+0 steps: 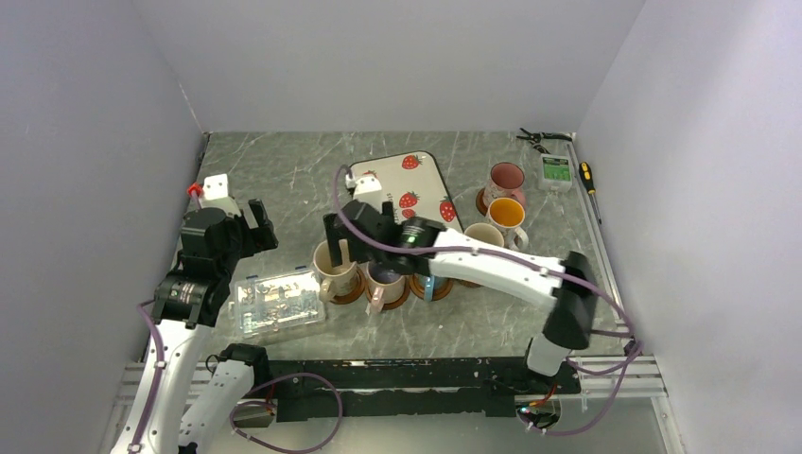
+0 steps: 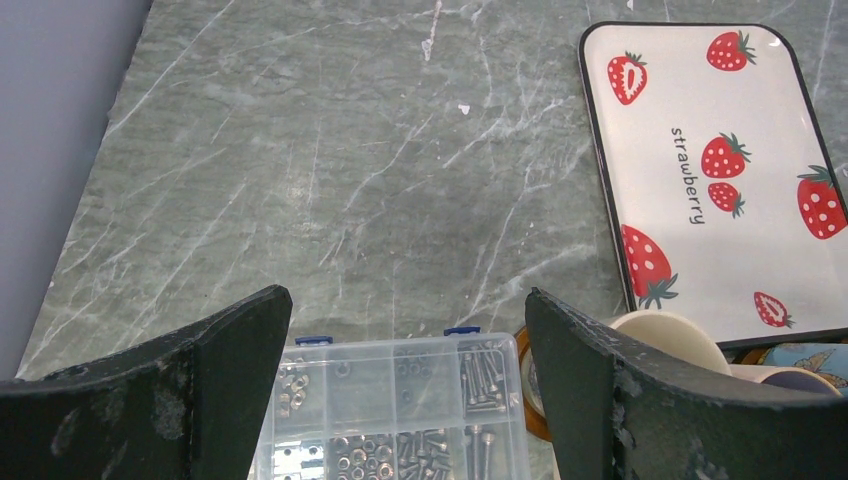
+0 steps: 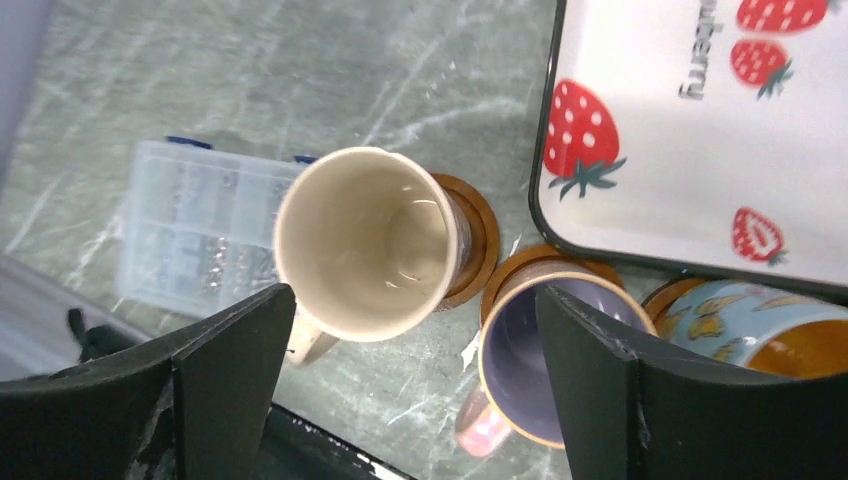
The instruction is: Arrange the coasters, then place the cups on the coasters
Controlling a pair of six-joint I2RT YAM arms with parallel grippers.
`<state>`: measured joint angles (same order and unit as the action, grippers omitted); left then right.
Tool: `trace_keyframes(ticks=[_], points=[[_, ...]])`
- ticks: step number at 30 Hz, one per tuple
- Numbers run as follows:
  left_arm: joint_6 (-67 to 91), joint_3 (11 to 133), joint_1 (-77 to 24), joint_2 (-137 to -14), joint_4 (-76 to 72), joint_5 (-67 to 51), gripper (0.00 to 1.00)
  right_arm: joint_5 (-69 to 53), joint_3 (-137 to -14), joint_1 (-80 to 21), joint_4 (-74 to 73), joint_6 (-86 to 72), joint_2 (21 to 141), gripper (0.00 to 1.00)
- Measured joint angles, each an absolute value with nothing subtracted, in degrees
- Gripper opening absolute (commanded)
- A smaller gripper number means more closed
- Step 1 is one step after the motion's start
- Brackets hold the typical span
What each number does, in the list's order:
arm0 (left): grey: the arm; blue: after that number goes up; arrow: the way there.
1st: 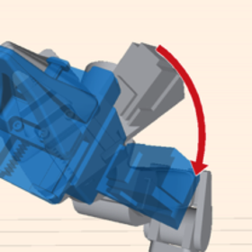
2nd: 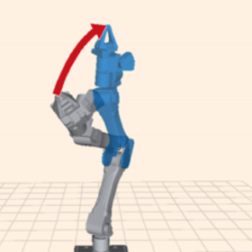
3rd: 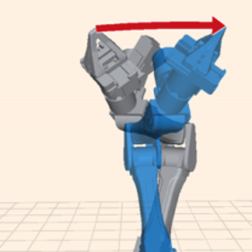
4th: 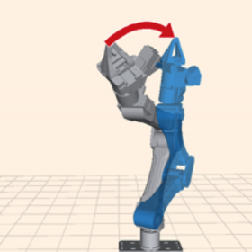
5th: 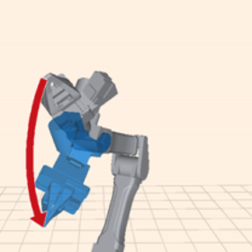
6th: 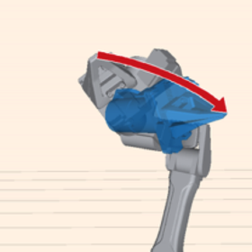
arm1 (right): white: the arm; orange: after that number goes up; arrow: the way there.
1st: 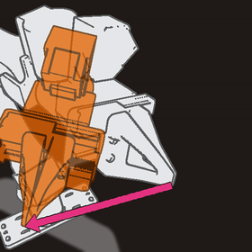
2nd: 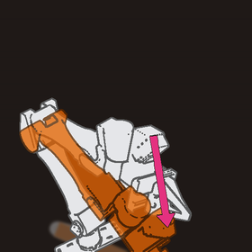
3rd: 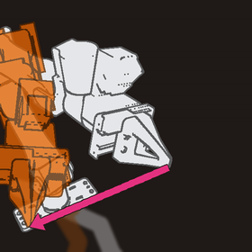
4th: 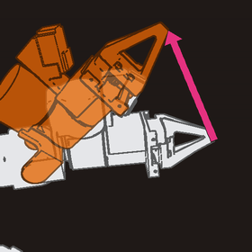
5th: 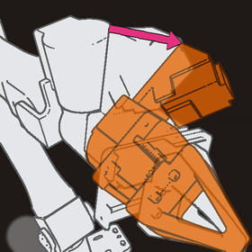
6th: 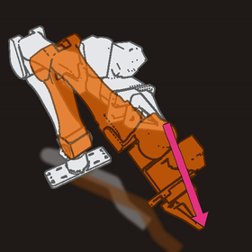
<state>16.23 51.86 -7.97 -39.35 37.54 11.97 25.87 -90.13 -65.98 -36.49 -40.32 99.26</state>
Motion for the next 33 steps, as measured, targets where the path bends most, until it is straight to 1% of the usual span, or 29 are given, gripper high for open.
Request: trace_keyframes(ticks=[3,6,10,16,23,26,33], points=[[16.2,51.9,-8.0,-39.2,37.5,12.0,0.94,22.5,-87.6,-64.2,-33.5,-35.7,92.4,0.97],[16.2,51.9,-8.0,-39.3,37.6,12.0,0.94,17.8,-83.5,-59.2,-29.5,-32.5,86.5,0.99],[16.2,51.9,-8.0,-39.7,37.6,11.9,0.94,13.0,-76.5,-48.7,-25.7,-28.7,79.6,1.00],[16.3,51.9,-8.0,-40.5,37.5,11.9,0.94,7.0,-67.5,-31.8,-22.7,-25.2,73.5,1.00],[16.4,51.9,-8.0,-40.4,36.6,12.0,0.94,5.7,-58.9,-12.9,-19.9,-21.1,63.8,0.99],[16.8,51.9,-8.0,-40.2,35.6,11.9,0.94,7.6,-55.0,-9.3,-17.4,-18.7,57.5,0.99],[16.7,56.5,-8.0,-39.9,32.3,12.1,0.94,13.1,-44.4,-9.0,-7.3,-12.9,40.2,0.99]])
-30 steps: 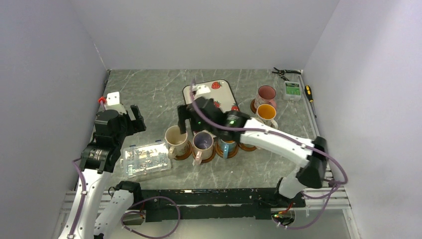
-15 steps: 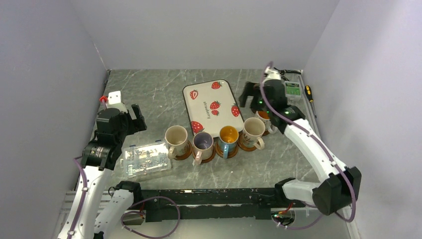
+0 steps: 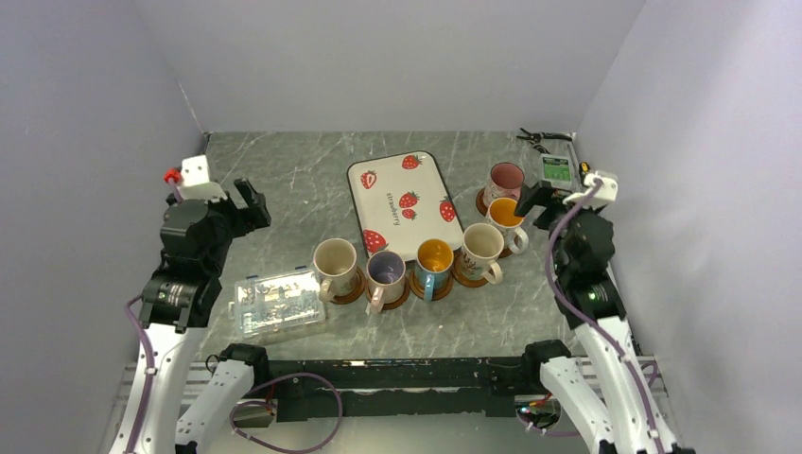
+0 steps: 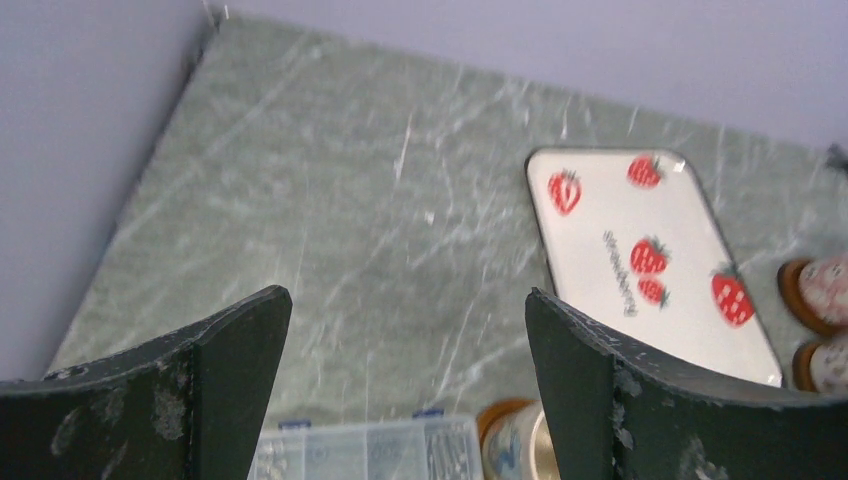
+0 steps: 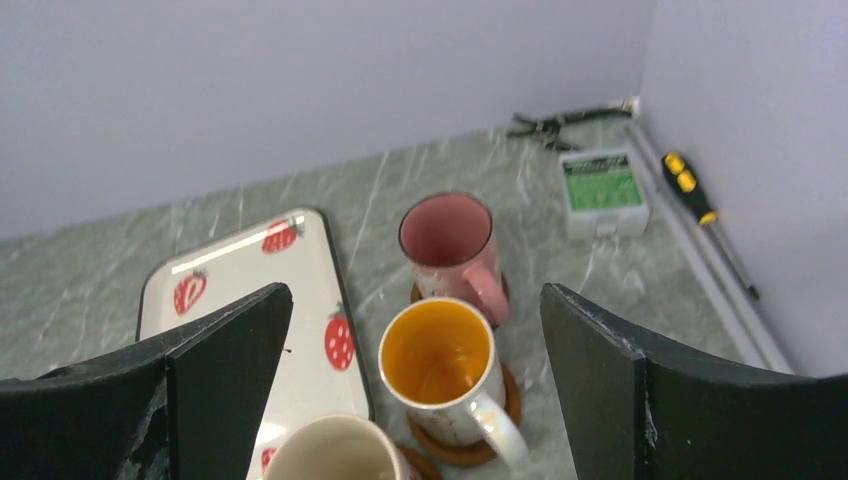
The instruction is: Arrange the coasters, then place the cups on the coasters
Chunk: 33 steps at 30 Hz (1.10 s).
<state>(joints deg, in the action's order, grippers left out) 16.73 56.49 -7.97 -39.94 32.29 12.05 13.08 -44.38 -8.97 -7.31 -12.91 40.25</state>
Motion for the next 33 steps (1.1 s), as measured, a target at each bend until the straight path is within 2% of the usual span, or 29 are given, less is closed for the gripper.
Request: trace_keyframes(ticks=[4,7,13,33], points=[[15.0,59.3,-8.0,-39.4,27.4,13.6,0.94,15.3,-39.2,-9.0,-2.4,-10.8,33.0,0.99],[13.7,56.5,-8.0,-37.0,23.5,14.7,0.94,16.8,-37.2,-9.0,0.0,-9.6,29.9,0.99],[11.7,50.8,-8.0,-34.6,23.2,16.4,0.94,18.0,-36.9,-9.0,0.8,-8.6,29.5,0.99],[11.3,50.7,-8.0,-35.8,23.0,16.8,0.94,17.7,-36.9,-9.0,1.0,-8.1,30.2,1.00]])
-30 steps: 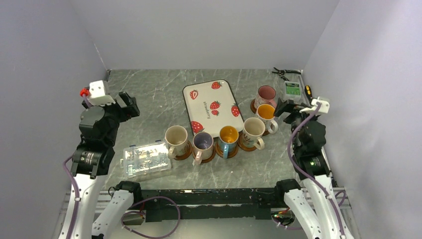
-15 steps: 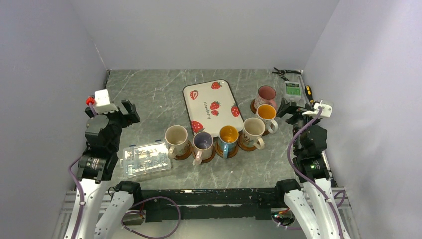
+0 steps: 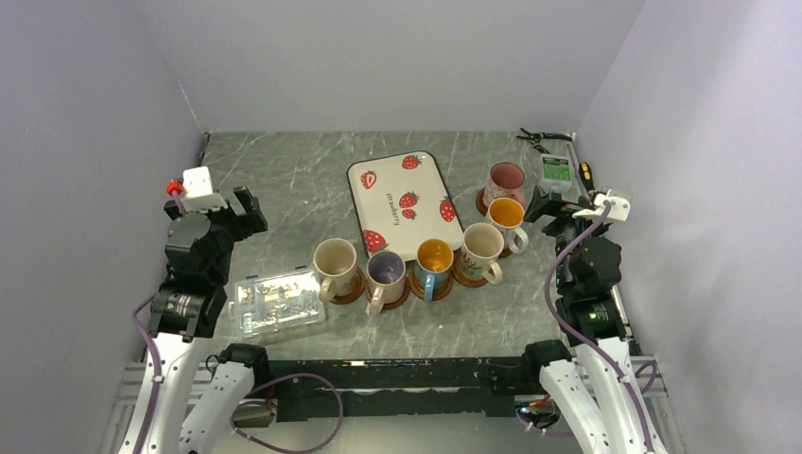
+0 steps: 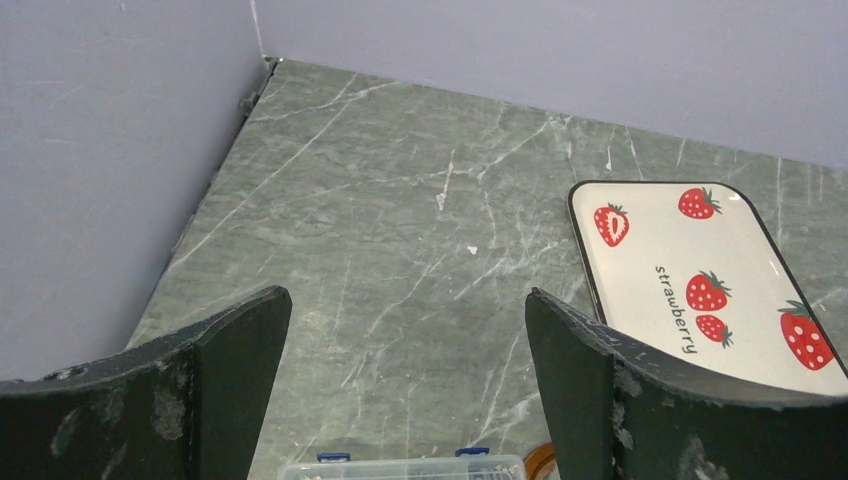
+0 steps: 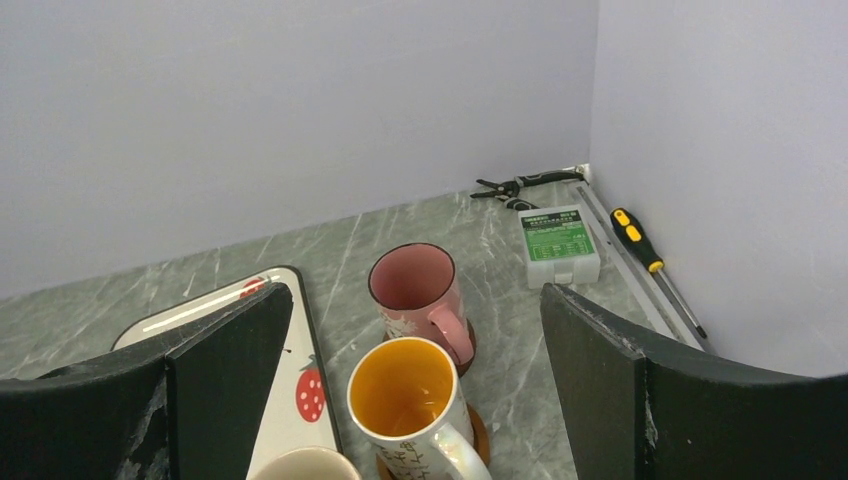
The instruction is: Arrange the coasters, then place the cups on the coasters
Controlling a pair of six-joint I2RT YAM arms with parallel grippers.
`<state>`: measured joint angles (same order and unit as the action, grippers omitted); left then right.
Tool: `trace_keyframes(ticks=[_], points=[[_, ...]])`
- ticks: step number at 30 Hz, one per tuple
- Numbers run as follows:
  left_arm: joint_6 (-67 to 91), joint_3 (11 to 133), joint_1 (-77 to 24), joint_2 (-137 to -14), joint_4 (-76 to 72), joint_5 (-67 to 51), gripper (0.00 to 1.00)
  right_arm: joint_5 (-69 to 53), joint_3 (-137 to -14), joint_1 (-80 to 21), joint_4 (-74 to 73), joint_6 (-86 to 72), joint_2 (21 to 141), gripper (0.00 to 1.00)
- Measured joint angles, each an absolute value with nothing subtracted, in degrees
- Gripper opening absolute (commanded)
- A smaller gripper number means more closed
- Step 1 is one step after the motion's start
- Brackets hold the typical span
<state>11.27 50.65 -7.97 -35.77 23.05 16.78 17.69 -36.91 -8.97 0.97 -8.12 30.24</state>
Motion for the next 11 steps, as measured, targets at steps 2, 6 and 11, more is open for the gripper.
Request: trace_keyframes(ticks=[2,6,11], points=[[11.3,50.7,-8.0,-35.5,23.0,17.1,0.94,17.6,-36.9,-9.0,1.0,-8.2,30.0,1.00],[11.2,50.7,-8.0,-35.0,23.0,17.5,0.94,17.5,-36.9,-9.0,0.9,-8.5,29.7,1.00],[11.3,50.7,-8.0,-35.1,23.0,17.5,0.94,17.5,-36.9,-9.0,0.9,-8.9,29.5,1.00]])
